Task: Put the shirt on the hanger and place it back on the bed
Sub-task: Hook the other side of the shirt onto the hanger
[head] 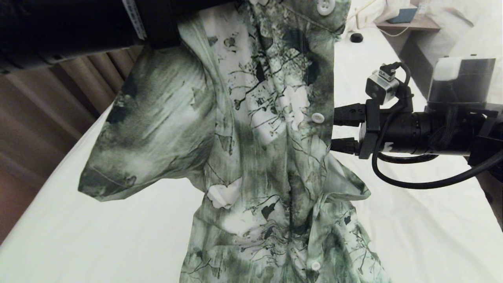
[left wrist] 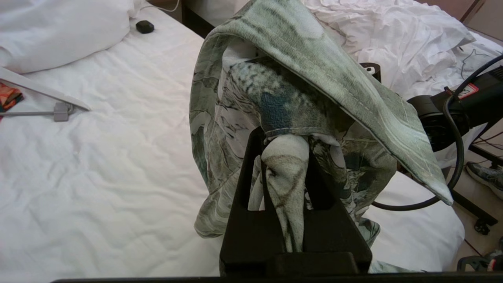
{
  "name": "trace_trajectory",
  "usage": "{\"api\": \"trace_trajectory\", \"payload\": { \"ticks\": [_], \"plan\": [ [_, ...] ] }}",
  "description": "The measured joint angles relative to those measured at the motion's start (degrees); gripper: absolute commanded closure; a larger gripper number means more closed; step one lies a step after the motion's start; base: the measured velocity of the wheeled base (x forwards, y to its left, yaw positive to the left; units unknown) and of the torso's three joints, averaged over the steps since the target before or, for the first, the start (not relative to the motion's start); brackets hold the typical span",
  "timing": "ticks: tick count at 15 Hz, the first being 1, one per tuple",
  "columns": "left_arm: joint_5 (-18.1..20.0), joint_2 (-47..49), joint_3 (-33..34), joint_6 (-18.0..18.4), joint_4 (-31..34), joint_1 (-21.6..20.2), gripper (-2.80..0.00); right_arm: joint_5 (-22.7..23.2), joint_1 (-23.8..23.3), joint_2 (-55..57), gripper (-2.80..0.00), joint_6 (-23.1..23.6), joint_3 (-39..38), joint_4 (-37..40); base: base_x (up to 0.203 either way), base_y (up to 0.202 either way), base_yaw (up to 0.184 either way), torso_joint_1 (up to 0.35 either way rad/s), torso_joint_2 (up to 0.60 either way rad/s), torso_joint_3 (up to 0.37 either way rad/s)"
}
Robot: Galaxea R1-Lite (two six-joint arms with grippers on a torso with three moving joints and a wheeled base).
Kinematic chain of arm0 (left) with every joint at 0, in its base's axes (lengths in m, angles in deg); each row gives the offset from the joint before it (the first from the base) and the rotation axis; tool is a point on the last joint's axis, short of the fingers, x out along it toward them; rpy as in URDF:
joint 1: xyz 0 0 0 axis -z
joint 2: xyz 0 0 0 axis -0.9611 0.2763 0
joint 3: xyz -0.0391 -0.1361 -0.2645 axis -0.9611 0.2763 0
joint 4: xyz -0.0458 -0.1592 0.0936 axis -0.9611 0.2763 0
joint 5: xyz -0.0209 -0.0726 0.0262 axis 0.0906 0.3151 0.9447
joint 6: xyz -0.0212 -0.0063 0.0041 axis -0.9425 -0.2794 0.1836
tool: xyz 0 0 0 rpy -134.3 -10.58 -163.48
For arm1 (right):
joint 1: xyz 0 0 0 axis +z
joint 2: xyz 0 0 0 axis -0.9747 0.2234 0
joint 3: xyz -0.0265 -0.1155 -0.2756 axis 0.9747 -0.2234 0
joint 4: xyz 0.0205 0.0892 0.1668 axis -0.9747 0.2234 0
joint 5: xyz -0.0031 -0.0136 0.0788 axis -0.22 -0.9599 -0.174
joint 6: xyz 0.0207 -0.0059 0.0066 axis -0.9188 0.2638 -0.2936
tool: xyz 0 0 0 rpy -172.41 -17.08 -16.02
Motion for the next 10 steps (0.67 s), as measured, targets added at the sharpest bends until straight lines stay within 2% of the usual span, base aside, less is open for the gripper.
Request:
{"api": "trace_trajectory", "payload": {
  "ticks": [2,3,10],
  "plan": [
    [0.0,0.0,0.0,0.0,0.0,0.0,0.0,0.0,0.2,0.0,-2.8,-0.1,0.0,0.0,0.0,0.0,0.0,0.0,0.0,0.0],
    [0.0,0.0,0.0,0.0,0.0,0.0,0.0,0.0,0.2,0.0,0.0,-0.1,0.0,0.0,0.0,0.0,0.0,0.0,0.0,0.0],
    [0.0,0.3,-0.3,0.0,0.0,0.0,0.0,0.1,0.2,-0.5,0.0,-1.3,0.3,-0.1,0.0,0.0,0.0,0.0,0.0,0.0]
  ]
}}
